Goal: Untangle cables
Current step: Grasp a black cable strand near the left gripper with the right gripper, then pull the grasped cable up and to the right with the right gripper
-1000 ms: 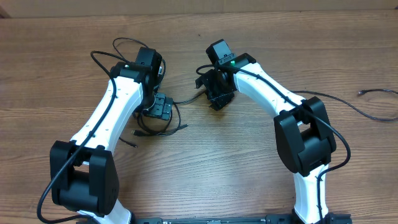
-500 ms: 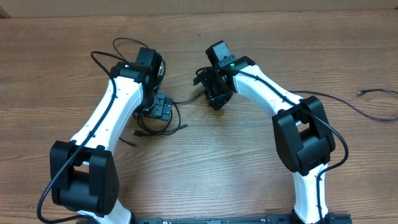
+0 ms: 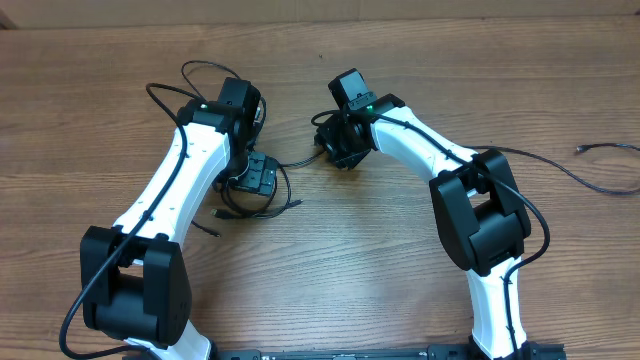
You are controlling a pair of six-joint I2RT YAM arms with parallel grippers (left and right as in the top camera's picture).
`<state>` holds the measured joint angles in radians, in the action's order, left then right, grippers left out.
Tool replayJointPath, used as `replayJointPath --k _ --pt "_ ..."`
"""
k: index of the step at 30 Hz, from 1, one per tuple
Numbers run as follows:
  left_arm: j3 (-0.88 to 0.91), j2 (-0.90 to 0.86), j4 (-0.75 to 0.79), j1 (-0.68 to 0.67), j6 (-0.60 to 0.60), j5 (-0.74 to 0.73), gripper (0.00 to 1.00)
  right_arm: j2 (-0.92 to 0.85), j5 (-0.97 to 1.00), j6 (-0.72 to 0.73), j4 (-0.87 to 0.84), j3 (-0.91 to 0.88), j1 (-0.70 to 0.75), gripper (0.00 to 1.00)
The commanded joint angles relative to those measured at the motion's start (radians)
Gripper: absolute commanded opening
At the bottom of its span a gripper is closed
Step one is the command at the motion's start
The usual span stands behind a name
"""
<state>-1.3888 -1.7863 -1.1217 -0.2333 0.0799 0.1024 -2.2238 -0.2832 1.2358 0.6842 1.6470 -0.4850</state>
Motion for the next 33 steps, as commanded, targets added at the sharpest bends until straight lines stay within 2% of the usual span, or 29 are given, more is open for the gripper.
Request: replayJointPath --k 1,4,8,14,20,33 --pt "0.006 0.008 0.0 0.004 0.021 0.01 1.0 -0.011 0.005 -0.011 -0.003 -0.005 -0.005 0.17" --pt "0.006 0.008 -0.001 0.004 0.021 0.01 1.0 -0.011 0.006 -0.014 -0.003 -0.005 -0.005 0.04" --pt "0.006 0.008 -0.002 0.004 0.021 0.009 1.0 -0.011 0.005 -0.02 -0.003 -0.005 -0.005 0.04" --pt "0.006 0.008 -0.008 0.004 0.022 0.009 1.0 -0.009 -0.027 -0.137 -0.028 0.026 0.016 0.04" --pt "0.006 0.008 -0.011 0.004 0.026 0.009 1.0 0.018 -0.046 -0.296 0.046 0.214 0.079 0.04" --pt "0.006 0.008 -0.01 0.004 0.041 0.001 1.0 0.032 0.166 -0.49 0.362 0.656 0.174 0.04"
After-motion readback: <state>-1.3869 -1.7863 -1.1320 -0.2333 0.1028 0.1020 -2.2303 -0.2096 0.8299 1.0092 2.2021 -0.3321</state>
